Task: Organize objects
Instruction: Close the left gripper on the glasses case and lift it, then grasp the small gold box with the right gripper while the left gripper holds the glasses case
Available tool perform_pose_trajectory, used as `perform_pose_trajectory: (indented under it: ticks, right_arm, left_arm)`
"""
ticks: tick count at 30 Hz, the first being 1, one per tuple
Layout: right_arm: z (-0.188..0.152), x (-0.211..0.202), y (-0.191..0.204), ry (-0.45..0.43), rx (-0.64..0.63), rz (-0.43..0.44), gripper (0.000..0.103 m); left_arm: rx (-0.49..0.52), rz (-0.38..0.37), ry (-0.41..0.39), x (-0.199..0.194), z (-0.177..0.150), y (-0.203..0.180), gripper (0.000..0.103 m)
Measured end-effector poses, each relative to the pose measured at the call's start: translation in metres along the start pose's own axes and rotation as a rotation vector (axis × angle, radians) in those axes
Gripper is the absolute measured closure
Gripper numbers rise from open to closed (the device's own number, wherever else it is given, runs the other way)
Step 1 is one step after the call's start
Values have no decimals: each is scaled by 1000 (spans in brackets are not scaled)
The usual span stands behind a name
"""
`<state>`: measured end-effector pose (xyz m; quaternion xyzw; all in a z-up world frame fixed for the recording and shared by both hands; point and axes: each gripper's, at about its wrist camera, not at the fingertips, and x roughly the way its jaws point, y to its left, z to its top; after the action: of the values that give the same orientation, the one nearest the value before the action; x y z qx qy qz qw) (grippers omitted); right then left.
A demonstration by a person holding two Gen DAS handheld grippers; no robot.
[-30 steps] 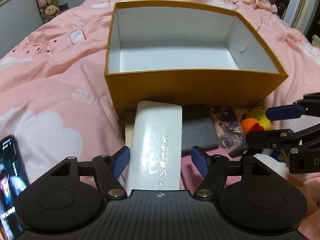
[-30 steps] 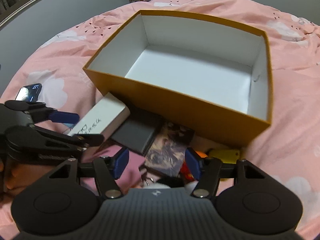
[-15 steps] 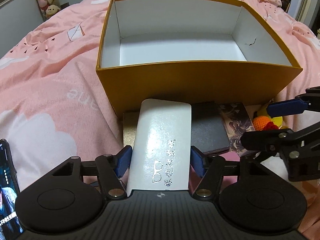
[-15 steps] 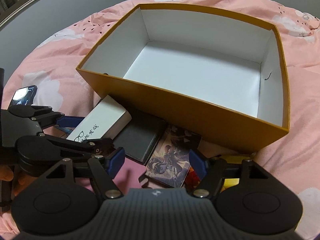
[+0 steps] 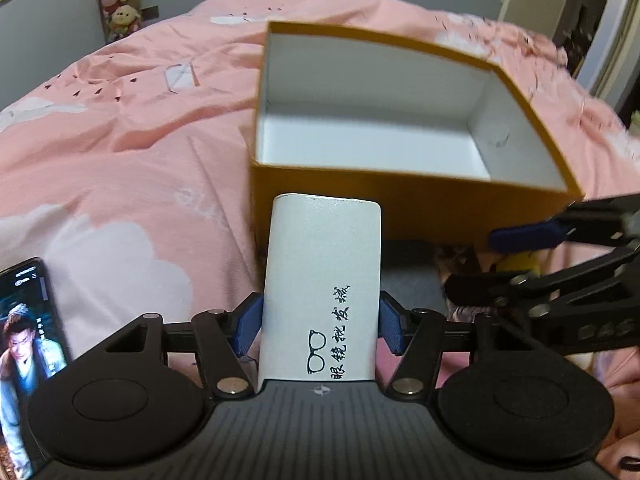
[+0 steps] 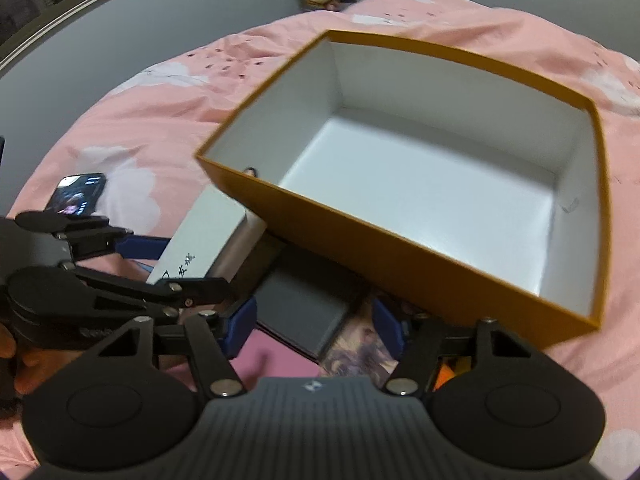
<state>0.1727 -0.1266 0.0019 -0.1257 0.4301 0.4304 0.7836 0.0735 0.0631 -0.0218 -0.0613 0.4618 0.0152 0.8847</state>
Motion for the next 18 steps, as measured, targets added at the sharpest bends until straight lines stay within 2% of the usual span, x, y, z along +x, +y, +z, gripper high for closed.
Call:
perform_pose_trajectory:
  ticks: [4, 7, 10, 18]
  right_arm:
    - [6, 9, 15, 2, -93, 46, 49]
    - [11, 18, 27, 10, -177, 89, 49]
    - [15, 31, 38, 31, -247, 125, 49]
    - [20, 64, 62, 62, -472, 82, 53]
  left_arm:
    - [-61, -26, -14, -13, 7, 16, 34]
    - [-89, -37, -24, -20, 13, 27, 34]
    - [-94, -7, -39, -25, 18, 35, 34]
    - [-189, 17, -38, -18, 21, 60, 34]
